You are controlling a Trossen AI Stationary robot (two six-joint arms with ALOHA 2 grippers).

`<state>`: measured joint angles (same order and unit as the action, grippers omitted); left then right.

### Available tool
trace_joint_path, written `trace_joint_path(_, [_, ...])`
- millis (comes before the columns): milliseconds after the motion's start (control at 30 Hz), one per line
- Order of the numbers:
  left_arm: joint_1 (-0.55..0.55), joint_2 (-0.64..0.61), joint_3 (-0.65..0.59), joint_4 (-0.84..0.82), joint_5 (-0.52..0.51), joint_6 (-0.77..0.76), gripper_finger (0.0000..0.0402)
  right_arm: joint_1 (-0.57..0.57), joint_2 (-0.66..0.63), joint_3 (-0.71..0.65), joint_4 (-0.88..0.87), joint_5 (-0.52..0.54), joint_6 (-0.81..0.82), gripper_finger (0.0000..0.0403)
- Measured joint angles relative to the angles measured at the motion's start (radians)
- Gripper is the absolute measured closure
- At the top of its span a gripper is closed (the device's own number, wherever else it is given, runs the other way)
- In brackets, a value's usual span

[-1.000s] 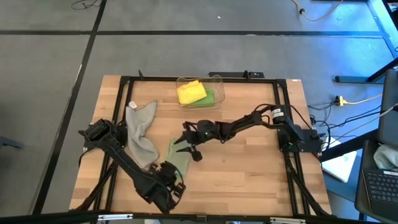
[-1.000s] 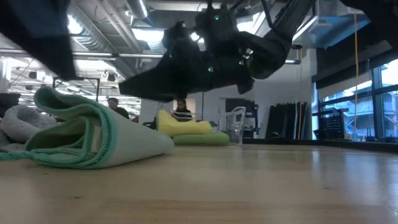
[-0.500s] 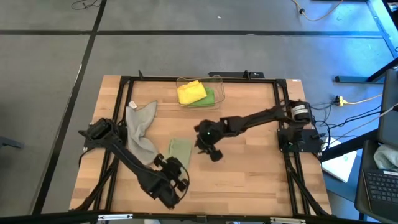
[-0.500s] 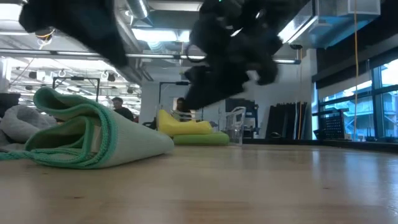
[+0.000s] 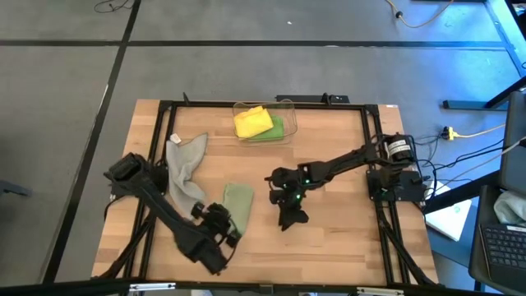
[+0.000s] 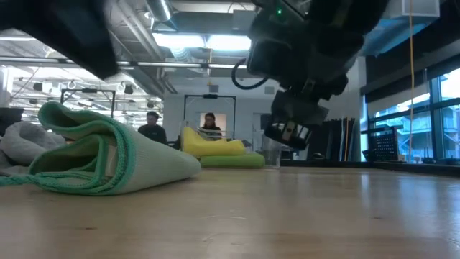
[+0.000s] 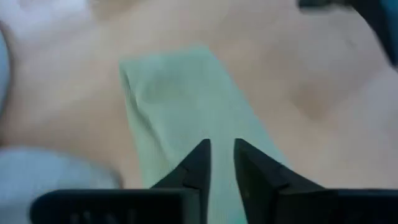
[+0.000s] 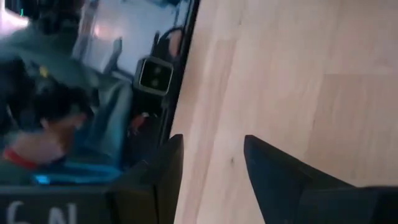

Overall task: Fold microfiber towels
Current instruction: Put the light green microfiber cloth into the transparent bin

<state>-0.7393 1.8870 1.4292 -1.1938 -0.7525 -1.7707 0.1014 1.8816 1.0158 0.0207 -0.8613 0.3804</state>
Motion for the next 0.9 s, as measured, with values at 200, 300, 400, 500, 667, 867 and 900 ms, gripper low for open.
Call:
trace_joint_path(200, [-0.095,-0.086,0.000,-0.014,0.199,-0.041,0.0277,-0.010,0.000,-0.037,0.162,0.122,0.058,0.0230])
trace_joint_path(300, [-0.109,-0.089,0.000,0.035,0.265,-0.038,0.0269,0.002,0.000,-0.042,0.297,0.093,0.036,0.0230])
trace_joint_path(400, [-0.088,-0.089,0.000,0.116,0.340,0.053,0.0270,0.025,0.000,-0.028,0.356,-0.043,-0.152,0.0230])
trace_joint_path(500, [-0.059,-0.089,0.000,0.205,0.349,0.081,0.0272,0.043,0.000,-0.010,0.358,-0.129,-0.280,0.0230])
trace_joint_path(667, [-0.026,-0.092,0.000,0.218,0.385,0.077,0.0269,0.070,0.000,-0.007,0.229,-0.037,-0.241,0.0230])
trace_joint_path(867, [-0.035,-0.253,-0.106,0.193,0.284,-0.052,0.0241,0.121,0.001,-0.131,0.251,0.004,-0.304,0.0230])
trace_joint_path(900, [-0.038,-0.294,-0.150,0.219,0.256,-0.085,0.0235,0.127,0.001,-0.172,0.324,0.005,-0.288,0.0230])
